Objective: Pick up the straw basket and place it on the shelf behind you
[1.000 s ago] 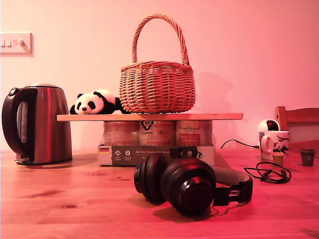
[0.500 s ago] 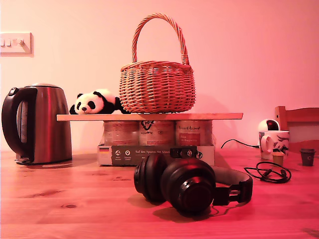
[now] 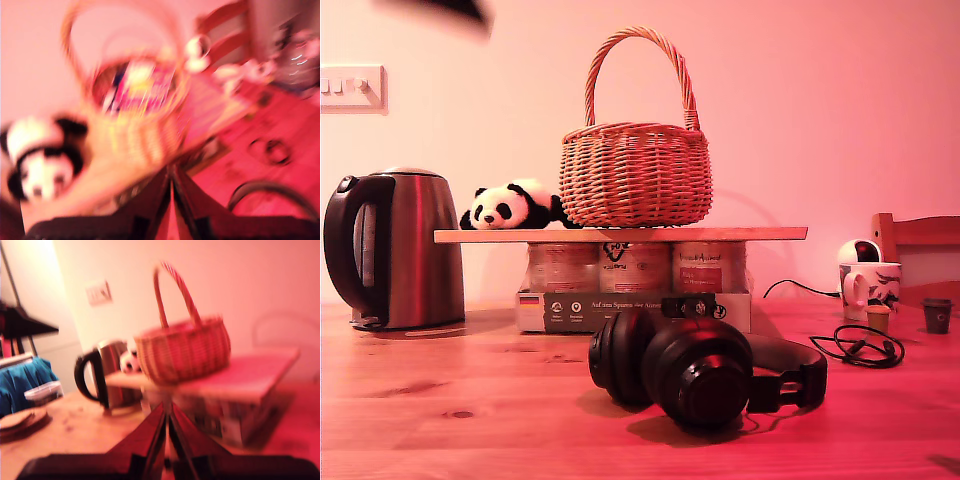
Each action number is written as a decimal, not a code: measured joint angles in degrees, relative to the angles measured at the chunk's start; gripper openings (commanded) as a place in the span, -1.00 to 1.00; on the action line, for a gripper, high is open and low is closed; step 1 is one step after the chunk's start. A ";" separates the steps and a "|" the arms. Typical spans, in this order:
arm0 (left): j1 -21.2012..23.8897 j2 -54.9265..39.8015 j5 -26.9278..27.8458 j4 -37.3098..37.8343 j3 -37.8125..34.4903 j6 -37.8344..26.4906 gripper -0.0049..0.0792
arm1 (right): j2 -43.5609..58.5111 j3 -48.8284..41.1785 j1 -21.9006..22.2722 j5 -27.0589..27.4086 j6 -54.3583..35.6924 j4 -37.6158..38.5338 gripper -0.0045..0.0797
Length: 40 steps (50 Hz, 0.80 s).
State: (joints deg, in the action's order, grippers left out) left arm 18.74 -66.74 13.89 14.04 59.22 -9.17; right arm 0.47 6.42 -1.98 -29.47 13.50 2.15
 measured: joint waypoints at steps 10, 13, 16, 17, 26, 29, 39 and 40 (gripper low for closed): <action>-4.61 0.00 -0.07 -8.33 -6.40 0.42 -0.93 | 0.00 0.00 0.00 0.33 -0.02 -2.29 -0.92; -5.75 0.02 -0.07 -10.67 -8.07 0.44 -0.93 | 0.00 0.00 0.00 1.29 -0.02 -2.40 -0.92; -6.67 0.20 -0.33 -12.76 -9.84 1.25 -0.93 | 0.00 0.00 0.00 1.73 -0.02 -2.73 -0.92; -6.88 0.35 -0.52 -13.38 -10.47 1.51 -0.93 | 0.00 0.00 0.00 1.79 -0.02 -2.93 -0.92; -7.10 4.66 -2.73 -20.39 -16.98 2.21 -0.93 | 0.00 0.00 0.00 1.81 -0.02 -3.69 -0.92; -7.10 7.28 -3.02 -22.45 -18.97 3.17 -0.93 | 0.00 0.00 0.00 1.81 0.00 -3.69 -0.92; -7.10 14.80 -4.50 -24.65 -24.06 4.76 -0.93 | 0.00 0.00 0.00 1.81 -0.02 -4.00 -0.92; -7.10 15.39 -4.92 -24.87 -24.63 4.76 -0.93 | 0.00 0.00 0.00 1.81 0.00 -4.17 -0.92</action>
State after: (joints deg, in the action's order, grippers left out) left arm 11.64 -51.35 8.97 -10.83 34.59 -4.40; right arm 0.47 6.42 -1.98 -27.66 13.50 -2.02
